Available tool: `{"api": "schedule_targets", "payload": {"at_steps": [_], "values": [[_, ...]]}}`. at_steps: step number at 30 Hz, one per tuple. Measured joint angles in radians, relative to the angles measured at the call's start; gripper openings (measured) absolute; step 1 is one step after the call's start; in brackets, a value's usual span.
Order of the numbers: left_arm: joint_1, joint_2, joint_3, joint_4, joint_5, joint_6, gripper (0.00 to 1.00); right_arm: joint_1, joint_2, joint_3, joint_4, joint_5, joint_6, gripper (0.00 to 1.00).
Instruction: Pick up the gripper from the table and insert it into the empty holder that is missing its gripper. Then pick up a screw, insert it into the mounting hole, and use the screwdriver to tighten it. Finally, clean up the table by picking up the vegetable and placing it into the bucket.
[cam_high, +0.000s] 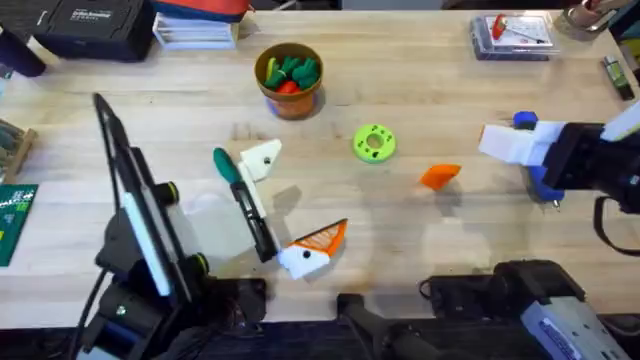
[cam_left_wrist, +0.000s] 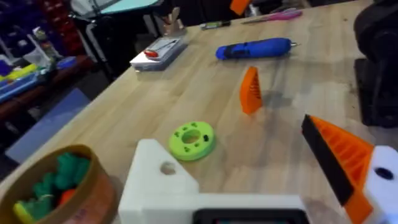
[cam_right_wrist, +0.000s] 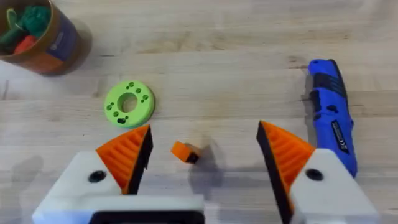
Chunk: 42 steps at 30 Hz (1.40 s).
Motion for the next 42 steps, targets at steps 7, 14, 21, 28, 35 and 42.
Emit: {"api": "schedule_targets", "payload": {"at_steps": [7,14,21,28,35,42], "values": [[0.000,0.000,-0.015,0.008,0.059,-0.079,0.985,0.000,0.000,0.000,0.000,0.000,0.000,0.994],[0.000,0.000,-0.015,0.008,0.073,-0.193,0.985,0.000,0.000,0.000,0.000,0.000,0.000,0.994],[0.000,0.000,-0.015,0.008,0.075,-0.228,0.985,0.000,0.000,0.000,0.000,0.000,0.000,0.994],[0.000,0.000,-0.015,0.008,0.075,-0.231,0.987,0.000,0.000,0.000,0.000,0.000,0.000,0.994],[0.000,0.000,-0.015,0.008,0.073,-0.231,0.985,0.000,0.000,0.000,0.000,0.000,0.000,0.992],[0.000,0.000,-0.016,0.012,0.033,-0.231,0.985,0.000,0.000,0.000,0.000,0.000,0.001,0.994]]}}
